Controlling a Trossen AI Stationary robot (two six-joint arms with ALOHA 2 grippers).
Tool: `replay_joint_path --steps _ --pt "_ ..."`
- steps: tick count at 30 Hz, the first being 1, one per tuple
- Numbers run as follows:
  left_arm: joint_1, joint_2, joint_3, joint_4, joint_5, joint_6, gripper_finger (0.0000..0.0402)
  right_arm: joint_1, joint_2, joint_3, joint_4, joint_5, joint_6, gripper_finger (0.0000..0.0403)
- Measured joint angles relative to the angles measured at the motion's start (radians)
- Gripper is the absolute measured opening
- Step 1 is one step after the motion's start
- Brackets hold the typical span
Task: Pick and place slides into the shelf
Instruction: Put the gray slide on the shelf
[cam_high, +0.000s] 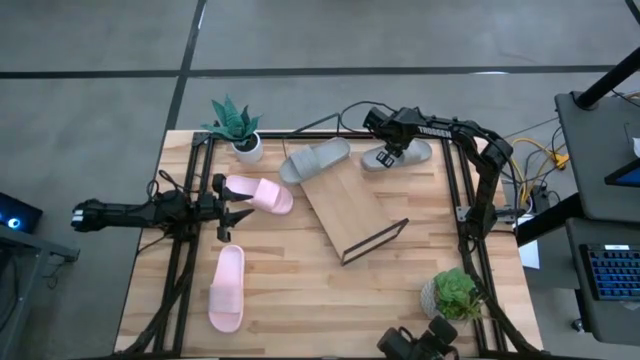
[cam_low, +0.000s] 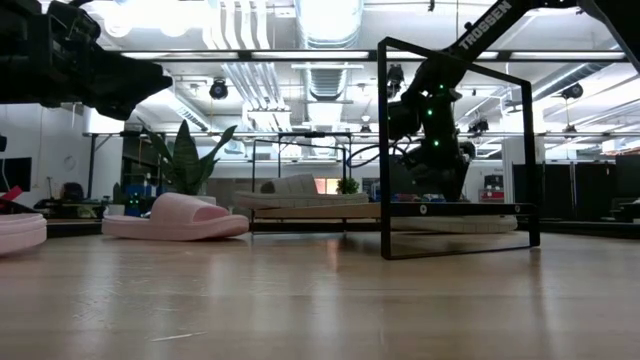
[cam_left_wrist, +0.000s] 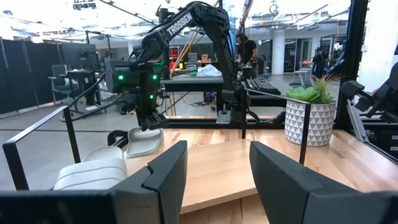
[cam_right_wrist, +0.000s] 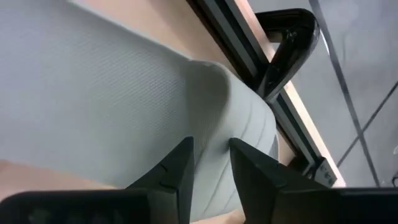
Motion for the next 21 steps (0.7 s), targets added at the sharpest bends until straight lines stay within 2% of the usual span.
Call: replay_joint_path --steps 13,17,21 --pt "0.000 0.004 0.000 0.000 0.000 0.000 0.0160 -0.002 0.000 -0.015 -0.003 0.021 -0.015 0.0173" --pt "0.000 0.004 0.000 0.000 0.000 0.000 0.0160 -0.002 0.000 -0.020 -0.003 0.026 -0.024 0.0168" --pt "0.000 0.004 0.000 0.000 0.000 0.000 0.0160 -0.002 0.000 -0.024 -0.005 0.026 -0.026 0.0125"
